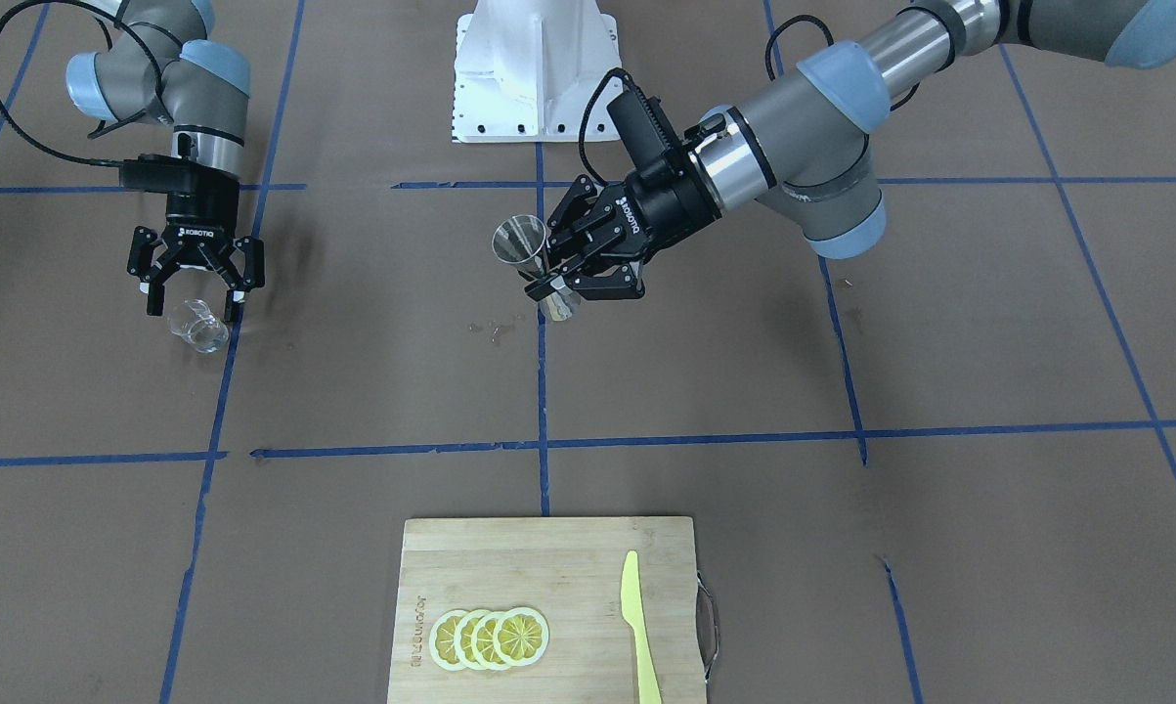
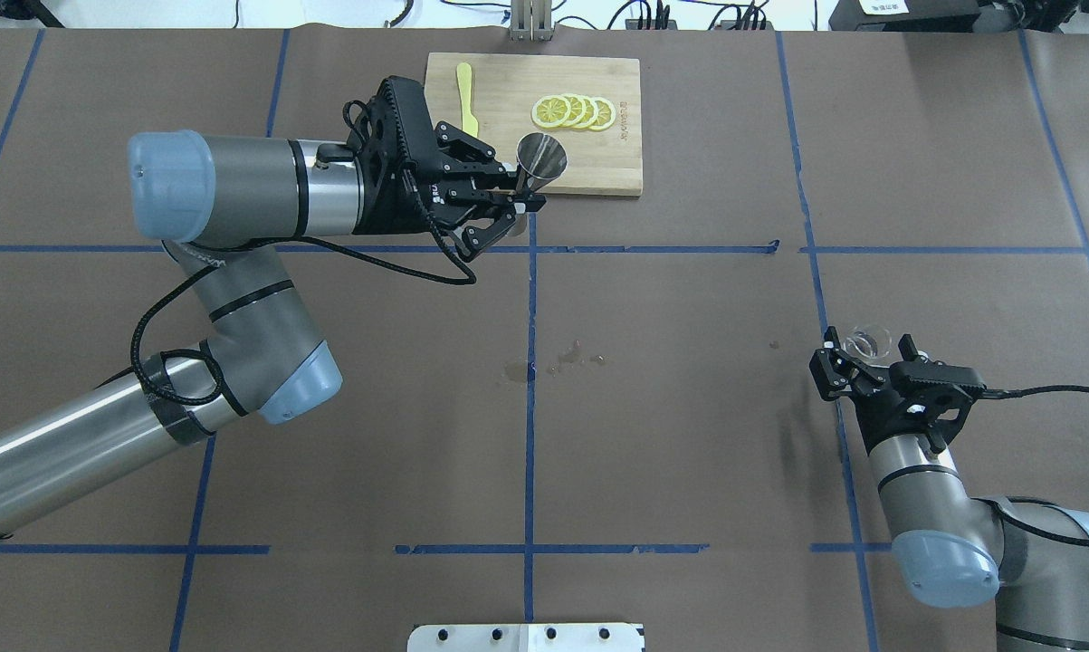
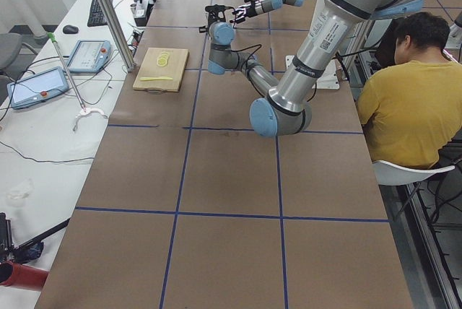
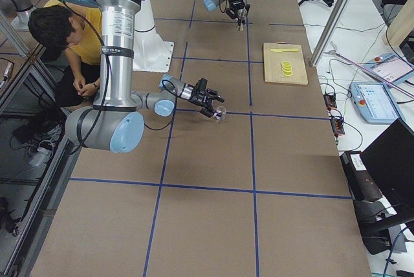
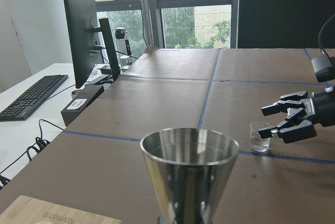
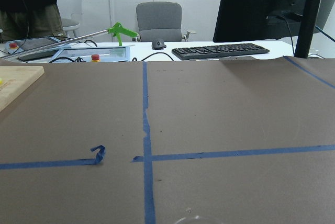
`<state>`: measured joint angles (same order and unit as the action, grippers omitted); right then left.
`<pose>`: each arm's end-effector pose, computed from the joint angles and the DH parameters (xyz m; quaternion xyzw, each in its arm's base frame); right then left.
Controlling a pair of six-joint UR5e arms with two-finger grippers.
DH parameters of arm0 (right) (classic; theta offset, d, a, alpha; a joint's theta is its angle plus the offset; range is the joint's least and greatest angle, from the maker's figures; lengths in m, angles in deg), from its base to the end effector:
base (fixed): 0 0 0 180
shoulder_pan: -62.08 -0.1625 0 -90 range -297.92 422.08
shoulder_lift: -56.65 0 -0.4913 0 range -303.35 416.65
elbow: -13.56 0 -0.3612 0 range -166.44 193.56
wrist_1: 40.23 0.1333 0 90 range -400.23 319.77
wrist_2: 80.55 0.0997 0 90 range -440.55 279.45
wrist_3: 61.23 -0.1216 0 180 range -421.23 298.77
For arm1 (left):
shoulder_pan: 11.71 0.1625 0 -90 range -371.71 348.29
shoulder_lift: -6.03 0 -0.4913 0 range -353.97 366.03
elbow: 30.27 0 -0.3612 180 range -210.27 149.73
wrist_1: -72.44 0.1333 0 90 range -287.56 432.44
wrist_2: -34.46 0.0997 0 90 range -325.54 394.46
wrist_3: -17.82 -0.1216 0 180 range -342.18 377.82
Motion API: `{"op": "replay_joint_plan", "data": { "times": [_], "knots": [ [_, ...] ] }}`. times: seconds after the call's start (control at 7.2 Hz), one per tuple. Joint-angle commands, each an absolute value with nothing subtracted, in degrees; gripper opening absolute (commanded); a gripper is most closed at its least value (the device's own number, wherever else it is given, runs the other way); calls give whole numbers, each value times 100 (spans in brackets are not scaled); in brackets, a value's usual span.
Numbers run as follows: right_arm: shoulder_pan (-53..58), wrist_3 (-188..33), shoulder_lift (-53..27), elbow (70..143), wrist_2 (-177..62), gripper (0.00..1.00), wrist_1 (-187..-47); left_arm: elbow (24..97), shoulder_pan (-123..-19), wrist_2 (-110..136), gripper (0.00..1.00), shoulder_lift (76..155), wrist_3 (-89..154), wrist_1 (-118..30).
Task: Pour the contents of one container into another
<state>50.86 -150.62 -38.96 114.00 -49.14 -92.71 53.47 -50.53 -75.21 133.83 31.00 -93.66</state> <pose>-0.3739 -0.3159 0.6007 0.4863 -0.2663 0.2512 0.7934 0.4780 -0.5032 0.2321 0.6194 0.5089 0.3197 0.5051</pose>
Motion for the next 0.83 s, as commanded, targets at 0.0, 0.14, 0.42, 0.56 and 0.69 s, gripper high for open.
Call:
{"op": "replay_joint_plan", "data": {
  "times": [0.0, 0.14, 0.42, 0.56, 0.69],
  "knots": [
    [5083, -15166, -3853, 11174, -5023, 100, -9270, 5349, -5047, -7505, 0, 13373, 3101, -9385],
    [5083, -15193, -3844, 11121, -5023, 100, -9270, 5349, -5047, -7505, 0, 13373, 3101, -9385],
    [5091, -15254, -3809, 11042, -5049, 100, -9270, 5349, -5047, -7505, 0, 13373, 3092, -9385],
    [5091, -15281, -3800, 11015, -5049, 100, -9270, 5349, -5047, -7505, 0, 13365, 3092, -9385],
    [5091, -15281, -3800, 10998, -5049, 100, -9270, 5340, -5047, -7505, 0, 13373, 3092, -9385]
  ]
}}
